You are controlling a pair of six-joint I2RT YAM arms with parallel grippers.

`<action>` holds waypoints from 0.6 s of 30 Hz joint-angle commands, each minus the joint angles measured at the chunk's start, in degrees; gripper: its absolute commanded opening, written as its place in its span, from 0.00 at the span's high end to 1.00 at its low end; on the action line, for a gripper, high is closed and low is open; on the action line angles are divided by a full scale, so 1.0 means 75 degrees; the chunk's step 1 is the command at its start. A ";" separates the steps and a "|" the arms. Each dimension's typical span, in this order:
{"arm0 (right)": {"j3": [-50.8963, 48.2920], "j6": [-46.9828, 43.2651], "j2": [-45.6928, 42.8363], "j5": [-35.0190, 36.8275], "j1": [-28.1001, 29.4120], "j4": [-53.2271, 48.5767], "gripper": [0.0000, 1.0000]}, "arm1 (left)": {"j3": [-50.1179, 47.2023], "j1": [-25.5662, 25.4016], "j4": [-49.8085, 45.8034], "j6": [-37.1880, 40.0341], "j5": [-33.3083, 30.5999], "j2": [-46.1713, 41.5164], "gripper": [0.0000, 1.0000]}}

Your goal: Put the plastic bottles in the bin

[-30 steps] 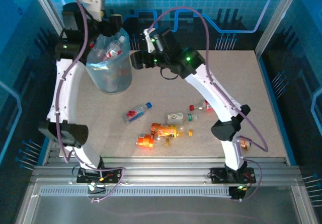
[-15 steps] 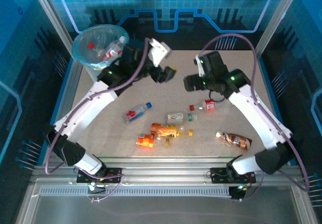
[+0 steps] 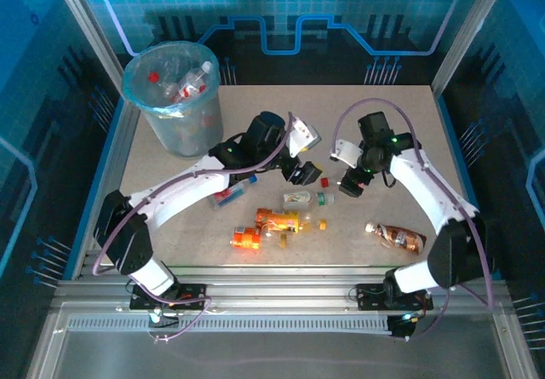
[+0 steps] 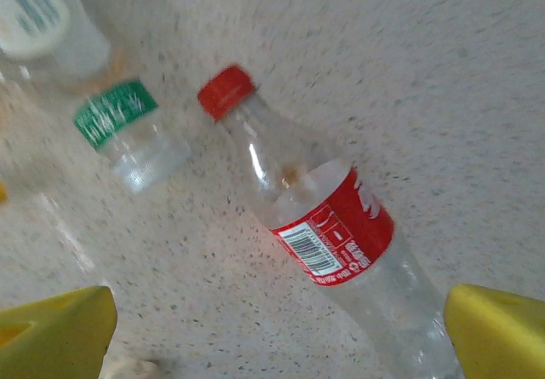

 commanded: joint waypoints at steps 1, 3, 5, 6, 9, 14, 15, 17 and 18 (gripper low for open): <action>0.0002 -0.1602 0.0583 -0.0807 -0.0655 0.0069 0.00 | -0.0313 0.0000 0.1067 -0.0318 0.0413 0.0176 0.19; 0.0010 -0.1839 0.0897 -0.0864 -0.0911 0.0283 0.00 | -0.0377 0.0001 0.1049 -0.0258 0.0361 0.0324 0.19; -0.0135 -0.2132 0.1117 -0.0612 -0.1084 0.0691 0.00 | -0.0372 -0.0008 0.1016 -0.0259 0.0341 0.0469 0.18; -0.0230 -0.2302 0.1214 -0.0463 -0.1149 0.0935 0.00 | -0.0360 -0.0005 0.1010 -0.0265 0.0372 0.0527 0.18; -0.0356 -0.2627 0.1525 -0.0411 -0.1377 0.1610 0.00 | -0.0345 -0.0001 0.1077 -0.0345 0.0456 0.0631 0.18; 0.0222 -0.2702 0.2367 -0.0509 -0.1582 0.1629 0.00 | -0.0251 0.0008 0.1005 -0.0368 0.0573 0.0716 0.18; 0.0394 -0.2701 0.2543 -0.0594 -0.1629 0.1520 0.00 | -0.0250 0.0000 0.0959 -0.0316 0.0568 0.0715 0.18; 0.0722 -0.2708 0.2881 -0.0705 -0.1671 0.1282 0.00 | -0.0272 0.0012 0.0853 -0.0190 0.0468 0.0694 0.18; 0.0798 -0.2739 0.3021 -0.0754 -0.1680 0.1254 0.00 | -0.0283 0.0006 0.0802 -0.0145 0.0397 0.0678 0.17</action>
